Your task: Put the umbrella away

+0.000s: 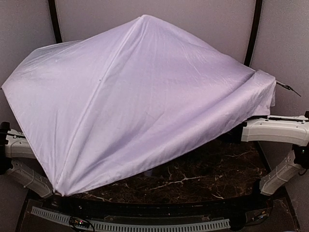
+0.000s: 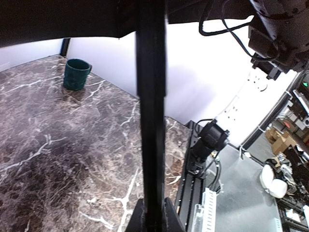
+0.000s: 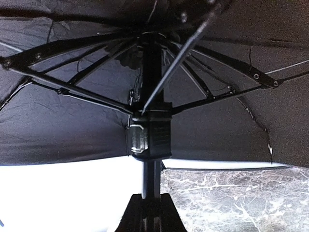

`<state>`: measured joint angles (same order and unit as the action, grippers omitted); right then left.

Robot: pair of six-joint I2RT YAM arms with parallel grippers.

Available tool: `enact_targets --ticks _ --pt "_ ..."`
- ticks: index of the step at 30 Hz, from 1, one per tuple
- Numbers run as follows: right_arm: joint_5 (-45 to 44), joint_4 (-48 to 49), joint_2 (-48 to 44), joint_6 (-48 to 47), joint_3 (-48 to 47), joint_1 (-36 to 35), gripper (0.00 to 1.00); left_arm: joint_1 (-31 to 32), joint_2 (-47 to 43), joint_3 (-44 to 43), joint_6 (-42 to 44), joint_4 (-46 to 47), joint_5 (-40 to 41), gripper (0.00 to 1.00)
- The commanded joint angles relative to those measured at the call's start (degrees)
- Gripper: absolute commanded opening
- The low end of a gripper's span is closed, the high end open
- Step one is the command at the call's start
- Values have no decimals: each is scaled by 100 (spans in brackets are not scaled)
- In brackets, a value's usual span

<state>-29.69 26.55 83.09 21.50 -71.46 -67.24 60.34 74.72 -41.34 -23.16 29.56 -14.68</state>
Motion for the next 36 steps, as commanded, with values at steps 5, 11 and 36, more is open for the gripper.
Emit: enact_targets --ticks 5,11,36 --pt "2 795 -218 133 30 -21 16 0 148 5 -404 1035 -334 0" --pt "42 1466 -485 26 851 31 56 2 52 176 -375 1227 -293 0" --pt "103 2306 -736 -88 1399 102 65 4 -51 11 -475 1231 -429 0"
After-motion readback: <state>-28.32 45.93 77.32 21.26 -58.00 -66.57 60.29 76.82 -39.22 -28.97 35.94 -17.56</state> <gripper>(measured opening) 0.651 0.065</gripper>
